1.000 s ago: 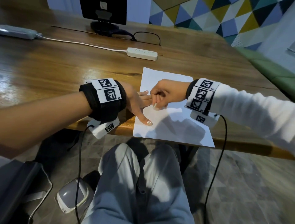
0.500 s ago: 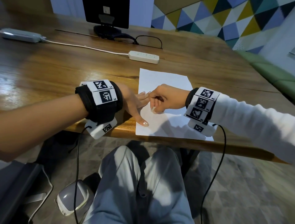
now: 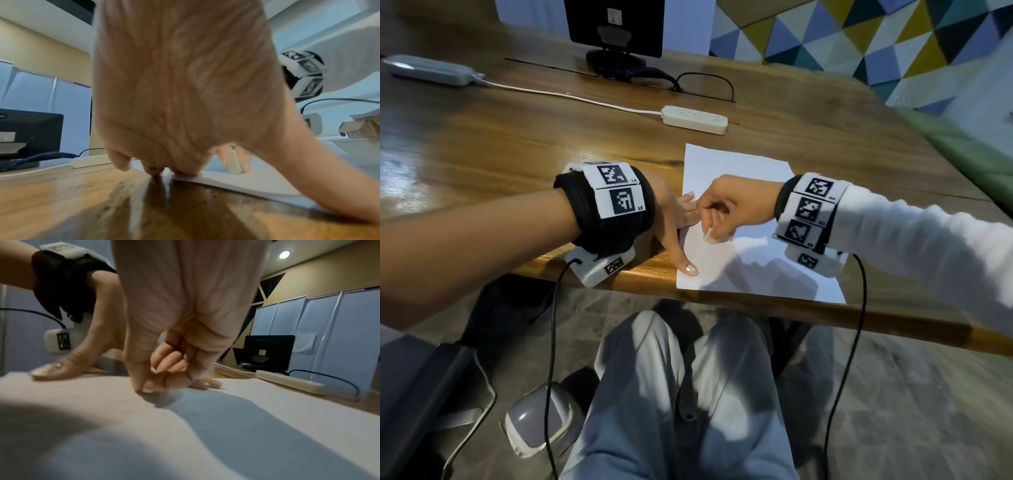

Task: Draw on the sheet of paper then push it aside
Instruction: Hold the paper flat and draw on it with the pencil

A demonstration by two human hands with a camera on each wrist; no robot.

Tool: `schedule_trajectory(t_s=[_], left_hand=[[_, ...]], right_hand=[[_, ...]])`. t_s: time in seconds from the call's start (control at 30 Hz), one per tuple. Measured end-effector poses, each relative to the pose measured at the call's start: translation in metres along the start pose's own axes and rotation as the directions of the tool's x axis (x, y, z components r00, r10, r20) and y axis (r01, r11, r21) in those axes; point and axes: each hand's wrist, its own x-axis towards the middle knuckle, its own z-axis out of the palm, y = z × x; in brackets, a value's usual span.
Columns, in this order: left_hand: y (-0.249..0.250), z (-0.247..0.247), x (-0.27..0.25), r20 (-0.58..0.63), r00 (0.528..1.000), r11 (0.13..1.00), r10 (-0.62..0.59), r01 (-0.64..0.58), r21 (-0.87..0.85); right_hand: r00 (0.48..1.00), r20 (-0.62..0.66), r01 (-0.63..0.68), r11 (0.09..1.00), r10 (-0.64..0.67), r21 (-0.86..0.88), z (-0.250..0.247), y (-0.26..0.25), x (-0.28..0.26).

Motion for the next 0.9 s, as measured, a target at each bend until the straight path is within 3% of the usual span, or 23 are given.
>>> schedule_trajectory(t_s=[0.07, 0.17, 0.3, 0.43, 0.57, 0.67, 0.8, 0.9], left_hand=[[0.001, -0.001, -0.002, 0.005, 1.000, 1.000, -0.015, 0.015, -0.005], [0.001, -0.003, -0.004, 0.013, 0.999, 0.999, -0.030, 0.030, -0.037], [-0.003, 0.000, 0.000, 0.045, 0.997, 0.997, -0.058, 0.060, -0.040], [-0.004, 0.000, 0.000, 0.048, 0.999, 0.992, 0.001, 0.005, -0.126], [-0.008, 0.001, 0.007, 0.083, 0.997, 0.991, -0.010, 0.020, -0.130], [-0.016, 0.005, 0.016, 0.138, 0.990, 0.989, 0.013, 0.008, -0.146], [-0.018, 0.007, 0.019, 0.073, 0.997, 0.992, 0.009, 0.000, -0.125], [-0.022, 0.011, 0.020, 0.072, 0.996, 0.991, 0.045, -0.036, -0.127]], right_hand=[[1.000, -0.024, 0.005, 1.000, -0.006, -0.019, 0.003, -0.002, 0.001], [0.997, 0.073, 0.033, 0.999, -0.032, -0.008, 0.011, -0.007, -0.002], [0.999, -0.021, 0.033, 0.999, -0.033, 0.012, 0.006, -0.007, 0.004], [0.995, 0.049, 0.088, 0.996, -0.089, 0.016, 0.013, -0.013, 0.004], [0.996, -0.028, 0.089, 0.996, -0.090, -0.009, 0.008, -0.012, 0.009], [0.993, 0.019, 0.122, 0.990, -0.121, -0.065, 0.014, -0.015, 0.007], [0.992, -0.072, 0.094, 0.991, -0.101, -0.100, 0.005, -0.016, 0.014], [0.991, 0.000, 0.133, 0.985, -0.133, -0.112, 0.016, -0.020, 0.011]])
